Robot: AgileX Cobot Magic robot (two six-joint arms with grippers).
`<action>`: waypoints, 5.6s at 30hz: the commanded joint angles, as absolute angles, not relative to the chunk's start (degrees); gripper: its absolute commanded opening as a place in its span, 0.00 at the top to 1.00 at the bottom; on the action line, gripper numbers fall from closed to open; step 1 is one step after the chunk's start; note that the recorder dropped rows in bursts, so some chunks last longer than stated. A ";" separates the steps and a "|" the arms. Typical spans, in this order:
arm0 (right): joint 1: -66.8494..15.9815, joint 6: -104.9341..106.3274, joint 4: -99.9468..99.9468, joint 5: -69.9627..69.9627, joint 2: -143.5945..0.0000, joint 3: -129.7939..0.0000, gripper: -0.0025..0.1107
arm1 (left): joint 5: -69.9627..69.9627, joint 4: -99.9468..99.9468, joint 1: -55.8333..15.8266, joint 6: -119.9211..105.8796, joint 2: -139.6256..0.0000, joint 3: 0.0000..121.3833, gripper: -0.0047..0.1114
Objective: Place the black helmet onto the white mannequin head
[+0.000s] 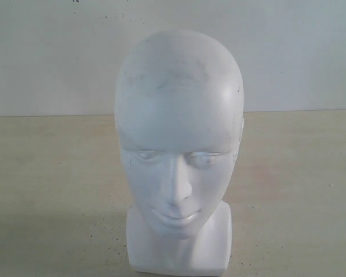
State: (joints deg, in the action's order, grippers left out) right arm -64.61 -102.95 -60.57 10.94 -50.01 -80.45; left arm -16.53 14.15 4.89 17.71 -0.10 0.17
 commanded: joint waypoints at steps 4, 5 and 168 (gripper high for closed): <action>-64.52 -111.87 -80.93 14.72 -50.56 -81.98 0.98 | -16.45 14.41 5.07 17.64 0.00 0.00 0.92; -64.52 -113.97 -83.90 14.83 -50.61 -81.98 0.98 | -16.45 14.41 5.07 17.64 0.00 0.00 0.92; -29.64 -99.69 -10.78 -69.96 -73.63 -43.32 0.98 | -16.45 14.41 5.07 17.64 0.00 0.00 0.92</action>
State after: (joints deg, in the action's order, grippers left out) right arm -30.09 -101.30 -13.37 -65.93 -75.47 -42.81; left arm -16.53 14.15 4.89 17.71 -0.10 0.17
